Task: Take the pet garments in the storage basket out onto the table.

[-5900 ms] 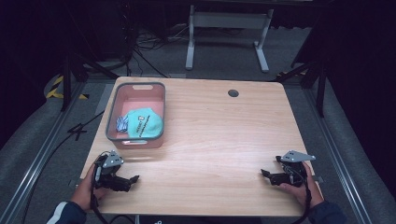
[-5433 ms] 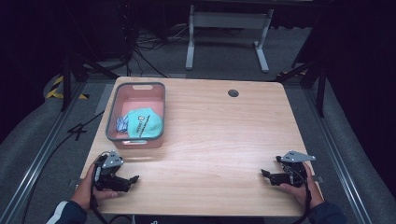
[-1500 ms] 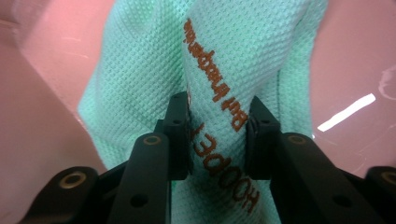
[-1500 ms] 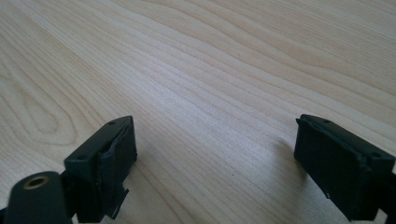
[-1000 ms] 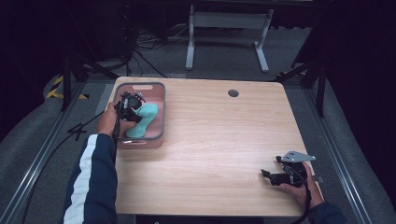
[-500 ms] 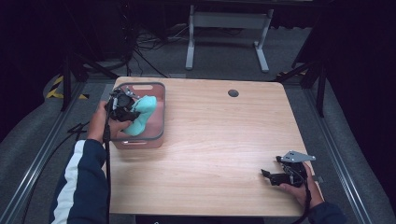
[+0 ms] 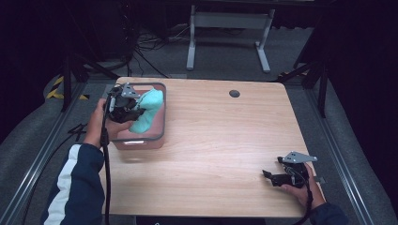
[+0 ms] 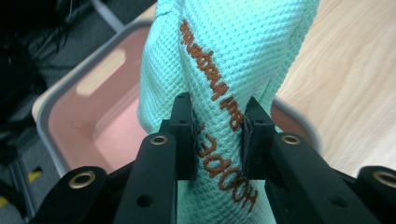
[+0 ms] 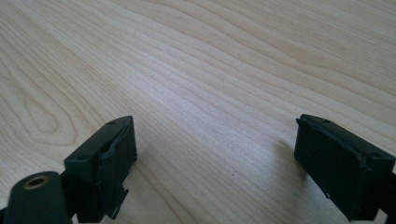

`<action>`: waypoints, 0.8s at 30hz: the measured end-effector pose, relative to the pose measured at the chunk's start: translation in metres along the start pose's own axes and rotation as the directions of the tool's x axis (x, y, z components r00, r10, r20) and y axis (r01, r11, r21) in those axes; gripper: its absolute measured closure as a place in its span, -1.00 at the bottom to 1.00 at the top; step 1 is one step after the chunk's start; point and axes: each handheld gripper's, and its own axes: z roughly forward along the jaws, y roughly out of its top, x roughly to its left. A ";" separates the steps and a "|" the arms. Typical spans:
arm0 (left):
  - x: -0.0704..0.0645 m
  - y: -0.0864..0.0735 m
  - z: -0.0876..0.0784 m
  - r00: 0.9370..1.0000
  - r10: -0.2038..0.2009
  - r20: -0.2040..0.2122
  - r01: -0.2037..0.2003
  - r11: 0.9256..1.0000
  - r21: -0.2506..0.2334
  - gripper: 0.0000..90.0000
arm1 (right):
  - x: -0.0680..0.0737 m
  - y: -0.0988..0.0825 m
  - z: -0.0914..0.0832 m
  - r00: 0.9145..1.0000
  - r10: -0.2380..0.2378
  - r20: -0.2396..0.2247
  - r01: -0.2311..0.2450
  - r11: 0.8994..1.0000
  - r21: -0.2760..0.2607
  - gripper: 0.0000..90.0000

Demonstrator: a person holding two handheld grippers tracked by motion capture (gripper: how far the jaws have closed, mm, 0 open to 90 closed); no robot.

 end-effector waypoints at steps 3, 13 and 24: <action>-0.012 0.008 -0.005 0.999 0.031 0.020 -0.030 0.999 -0.026 0.59 | 0.000 0.000 0.000 1.000 0.000 0.000 0.000 1.000 0.000 -0.70; -0.048 0.032 -0.013 0.985 0.157 0.071 -0.153 0.986 -0.064 0.59 | 0.000 0.000 0.000 1.000 0.000 0.000 0.000 1.000 0.000 -0.70; -0.092 0.053 0.009 0.955 0.247 0.165 -0.237 0.969 -0.077 0.59 | 0.000 0.000 0.000 1.000 0.000 0.000 0.000 1.000 0.000 -0.70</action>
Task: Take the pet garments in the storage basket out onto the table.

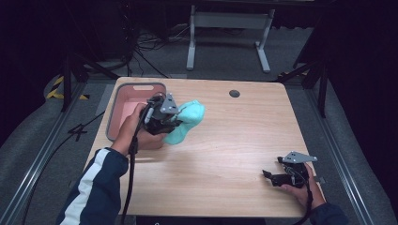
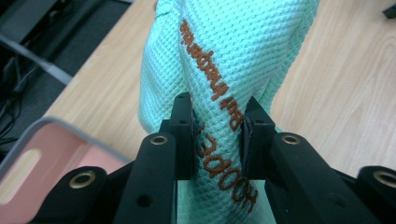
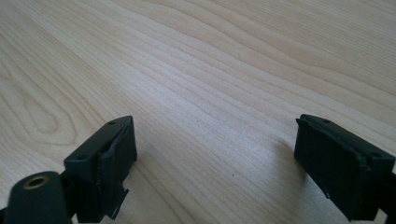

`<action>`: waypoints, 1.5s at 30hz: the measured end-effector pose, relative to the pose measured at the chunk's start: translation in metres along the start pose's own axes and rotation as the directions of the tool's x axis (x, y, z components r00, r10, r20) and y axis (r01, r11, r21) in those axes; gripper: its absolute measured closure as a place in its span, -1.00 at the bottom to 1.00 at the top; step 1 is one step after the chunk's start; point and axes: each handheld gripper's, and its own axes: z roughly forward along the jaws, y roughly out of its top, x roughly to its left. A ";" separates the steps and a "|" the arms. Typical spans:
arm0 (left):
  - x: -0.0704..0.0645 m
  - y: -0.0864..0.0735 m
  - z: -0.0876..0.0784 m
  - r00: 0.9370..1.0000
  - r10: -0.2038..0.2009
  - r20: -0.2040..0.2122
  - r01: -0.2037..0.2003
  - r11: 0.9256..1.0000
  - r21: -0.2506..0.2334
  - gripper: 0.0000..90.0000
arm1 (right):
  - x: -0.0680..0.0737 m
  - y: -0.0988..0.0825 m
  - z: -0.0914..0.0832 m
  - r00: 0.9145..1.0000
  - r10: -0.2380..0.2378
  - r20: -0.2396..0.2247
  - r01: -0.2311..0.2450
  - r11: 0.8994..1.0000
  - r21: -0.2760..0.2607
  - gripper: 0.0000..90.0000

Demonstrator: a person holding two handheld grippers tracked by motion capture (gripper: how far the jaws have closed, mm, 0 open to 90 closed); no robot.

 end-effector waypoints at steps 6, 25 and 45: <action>-0.018 0.013 0.025 0.997 0.058 0.055 -0.060 0.998 0.033 0.59 | 0.000 0.000 0.000 1.000 0.000 0.000 0.000 1.000 0.000 -0.70; -0.070 0.022 0.126 0.974 0.126 0.191 -0.156 0.976 0.153 0.58 | 0.000 0.000 0.000 1.000 0.000 -0.001 0.000 1.000 0.000 -0.70; -0.095 0.004 0.167 0.968 0.117 0.222 -0.164 0.966 0.202 0.49 | 0.000 0.000 0.000 1.000 0.000 -0.001 0.000 1.000 0.000 -0.70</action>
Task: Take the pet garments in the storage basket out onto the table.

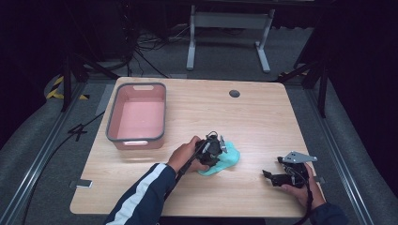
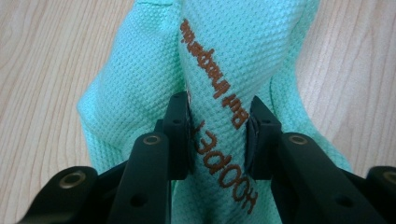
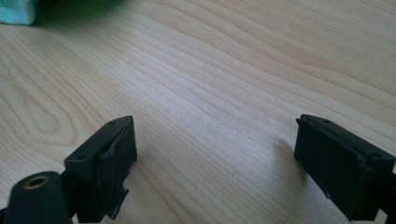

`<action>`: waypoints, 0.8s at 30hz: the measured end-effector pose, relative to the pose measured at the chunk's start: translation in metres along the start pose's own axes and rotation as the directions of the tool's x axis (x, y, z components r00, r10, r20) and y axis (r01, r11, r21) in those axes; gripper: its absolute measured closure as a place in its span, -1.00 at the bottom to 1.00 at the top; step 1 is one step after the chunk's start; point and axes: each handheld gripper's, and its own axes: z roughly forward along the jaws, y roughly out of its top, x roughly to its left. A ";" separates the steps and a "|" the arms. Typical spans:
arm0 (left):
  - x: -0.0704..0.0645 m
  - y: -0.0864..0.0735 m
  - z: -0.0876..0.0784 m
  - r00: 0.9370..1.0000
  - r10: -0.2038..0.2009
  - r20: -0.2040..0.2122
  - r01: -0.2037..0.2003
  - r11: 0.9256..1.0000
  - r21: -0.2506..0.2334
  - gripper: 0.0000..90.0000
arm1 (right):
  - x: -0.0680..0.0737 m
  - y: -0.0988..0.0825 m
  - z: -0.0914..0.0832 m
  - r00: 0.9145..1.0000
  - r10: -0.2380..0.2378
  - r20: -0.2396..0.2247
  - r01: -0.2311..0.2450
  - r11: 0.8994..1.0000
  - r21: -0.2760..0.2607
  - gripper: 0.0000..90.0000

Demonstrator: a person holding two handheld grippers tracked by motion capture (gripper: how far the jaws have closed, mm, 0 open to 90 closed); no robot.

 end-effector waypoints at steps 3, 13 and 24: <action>0.000 0.001 -0.001 1.000 0.009 -0.003 -0.009 1.000 0.005 0.39 | 0.000 0.000 0.000 1.000 0.000 0.000 0.000 1.000 0.000 -0.70; 0.003 -0.004 -0.024 0.999 -0.049 0.000 0.049 0.997 -0.067 -0.09 | 0.000 0.000 0.000 1.000 0.000 0.000 0.000 1.000 0.000 -0.70; 0.007 -0.011 -0.054 0.997 -0.073 -0.040 0.066 0.987 -0.148 -0.38 | 0.000 0.000 0.000 1.000 0.001 -0.001 -0.001 1.000 0.000 -0.70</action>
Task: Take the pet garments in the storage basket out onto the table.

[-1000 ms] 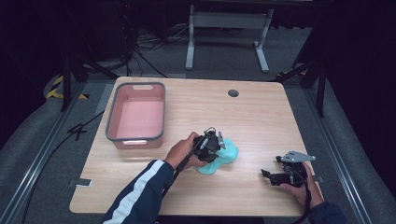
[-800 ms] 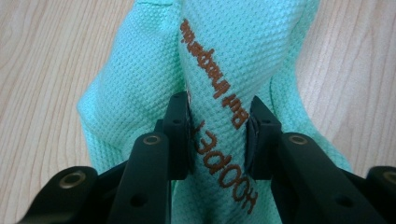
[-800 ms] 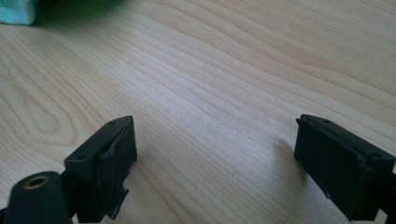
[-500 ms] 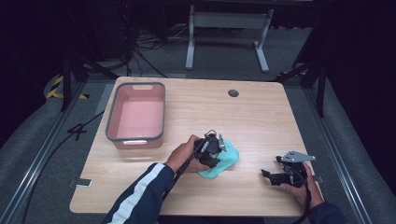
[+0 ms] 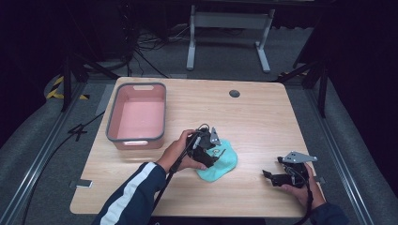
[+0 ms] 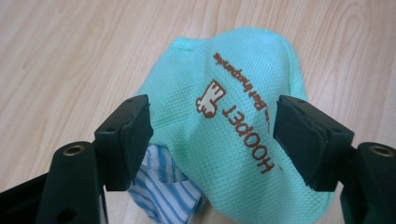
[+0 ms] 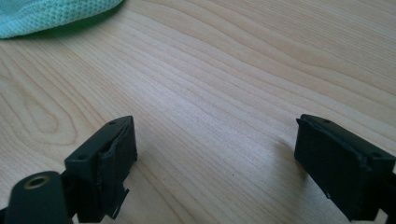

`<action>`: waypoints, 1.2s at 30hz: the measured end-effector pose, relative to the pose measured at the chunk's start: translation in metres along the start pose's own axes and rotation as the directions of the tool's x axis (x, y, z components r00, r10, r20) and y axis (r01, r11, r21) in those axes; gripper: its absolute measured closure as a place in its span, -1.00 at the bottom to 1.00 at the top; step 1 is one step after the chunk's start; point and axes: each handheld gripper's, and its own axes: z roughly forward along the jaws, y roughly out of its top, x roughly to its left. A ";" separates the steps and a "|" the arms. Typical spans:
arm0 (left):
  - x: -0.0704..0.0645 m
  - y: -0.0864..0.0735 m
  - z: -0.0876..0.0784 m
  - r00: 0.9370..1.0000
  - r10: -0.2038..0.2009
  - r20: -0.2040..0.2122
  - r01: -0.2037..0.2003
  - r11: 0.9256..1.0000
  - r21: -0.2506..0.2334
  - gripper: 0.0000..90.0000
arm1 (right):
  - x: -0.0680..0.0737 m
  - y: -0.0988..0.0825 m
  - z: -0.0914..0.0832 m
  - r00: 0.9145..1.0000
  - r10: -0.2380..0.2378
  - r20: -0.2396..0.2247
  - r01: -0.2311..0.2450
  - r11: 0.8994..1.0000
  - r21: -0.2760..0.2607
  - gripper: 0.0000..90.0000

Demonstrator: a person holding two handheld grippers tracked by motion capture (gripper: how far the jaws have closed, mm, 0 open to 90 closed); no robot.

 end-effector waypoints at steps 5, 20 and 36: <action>0.000 0.000 -0.013 1.000 0.018 -0.009 -0.018 1.000 0.002 -0.43 | 0.000 0.000 0.000 1.000 0.000 0.000 0.000 1.000 0.000 -0.70; 0.004 -0.024 -0.045 0.996 0.054 -0.064 -0.054 0.998 0.014 -0.47 | 0.000 0.000 0.000 1.000 0.000 0.000 0.000 1.000 0.000 -0.70; 0.007 -0.072 -0.079 0.990 0.025 -0.136 -0.021 0.999 0.034 -0.47 | 0.000 0.000 0.000 1.000 0.001 0.005 -0.001 1.000 -0.002 -0.70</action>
